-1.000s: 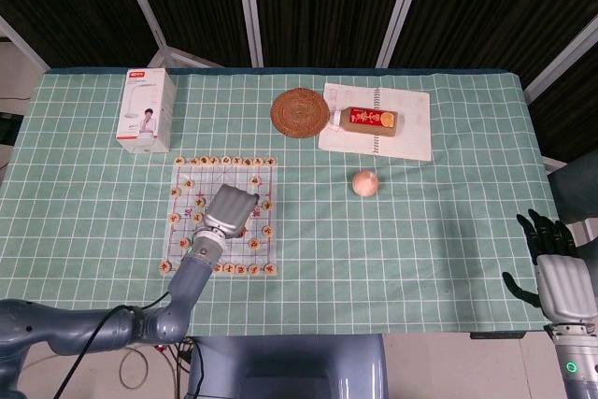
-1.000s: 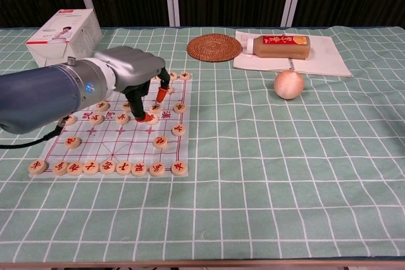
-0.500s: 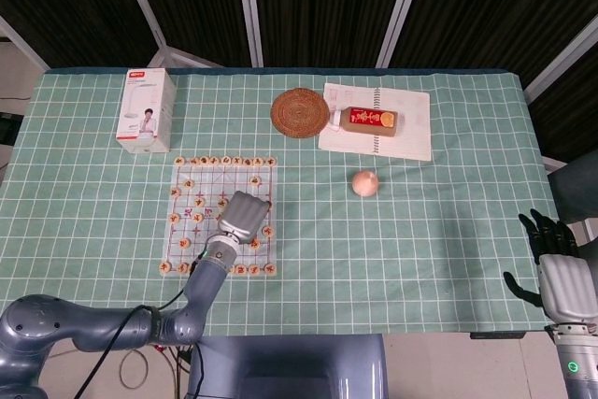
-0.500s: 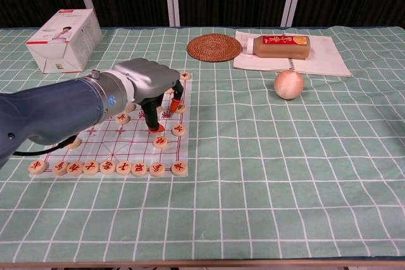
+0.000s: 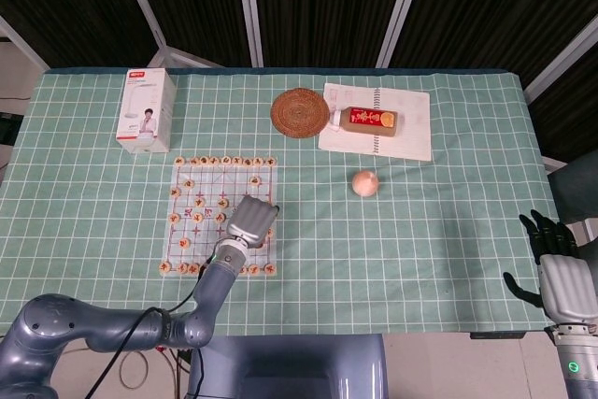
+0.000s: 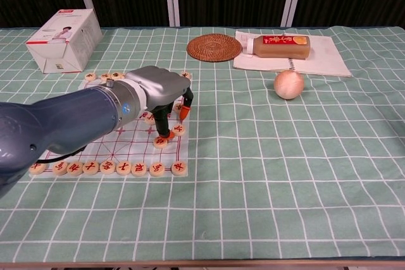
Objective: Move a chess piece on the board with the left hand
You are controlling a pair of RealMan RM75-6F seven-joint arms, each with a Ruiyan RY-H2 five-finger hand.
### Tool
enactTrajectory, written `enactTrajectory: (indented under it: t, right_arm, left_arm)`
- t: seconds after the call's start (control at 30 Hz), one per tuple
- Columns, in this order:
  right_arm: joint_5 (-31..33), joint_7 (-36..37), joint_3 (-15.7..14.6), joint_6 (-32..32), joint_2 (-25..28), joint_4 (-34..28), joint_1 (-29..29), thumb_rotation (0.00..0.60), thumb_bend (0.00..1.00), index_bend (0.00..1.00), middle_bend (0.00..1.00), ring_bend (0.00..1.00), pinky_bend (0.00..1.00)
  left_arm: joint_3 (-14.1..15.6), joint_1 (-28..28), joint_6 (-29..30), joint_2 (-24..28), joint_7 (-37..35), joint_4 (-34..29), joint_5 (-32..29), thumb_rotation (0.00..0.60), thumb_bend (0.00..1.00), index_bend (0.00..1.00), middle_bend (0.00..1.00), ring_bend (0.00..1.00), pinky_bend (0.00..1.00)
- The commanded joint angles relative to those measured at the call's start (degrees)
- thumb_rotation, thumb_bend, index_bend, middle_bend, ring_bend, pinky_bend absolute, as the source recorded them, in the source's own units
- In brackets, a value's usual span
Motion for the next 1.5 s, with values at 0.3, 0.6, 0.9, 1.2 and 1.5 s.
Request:
enactTrajectory:
  t: [0.3, 0.6, 0.9, 1.2, 1.5]
  right_arm:
    - [0.22, 0.29, 0.05, -0.12, 0.14, -0.17, -0.02, 0.6, 0.34, 0.0, 0.0, 0.0, 0.0]
    - [0.28, 0.45, 0.06, -0.15, 0.17, -0.24, -0.03, 0.6, 0.34, 0.0, 0.0, 0.0, 0.0]
    - [0.51, 0.65, 0.06, -0.31, 0.24, -0.45, -0.05, 0.6, 0.34, 0.0, 0.0, 0.0, 0.0]
    - [0.51, 0.62, 0.02, -0.3, 0.28, -0.56, -0.1, 0.6, 0.34, 0.0, 0.0, 0.0, 0.0]
    - [0.74, 0.92, 0.11, -0.51, 0.32, -0.51, -0.03, 0.6, 0.34, 0.0, 0.0, 0.0, 0.0]
  left_arm:
    - [0.49, -0.87, -0.36, -0.85, 0.11, 1.23, -1.0, 0.6, 0.24, 0.48, 1.0, 1.0, 1.0]
    - [0.87, -1.39, -0.37, -1.41, -0.31, 1.8, -1.16, 0.6, 0.24, 0.5, 1.0, 1.0, 1.0]
    - [1.36, -1.5, -0.14, -1.35, -0.62, 1.85, -1.06, 0.6, 0.28, 0.54, 1.0, 1.0, 1.0]
    - [0.1, -1.44, 1.01, -0.73, -2.81, 1.39, 1.01, 0.6, 0.29, 0.55, 1.0, 1.0, 1.0]
    - [-1.32, -2.47, 0.47, -0.1, -2.5, 3.2, -0.11, 0.6, 0.29, 0.55, 1.0, 1.0, 1.0]
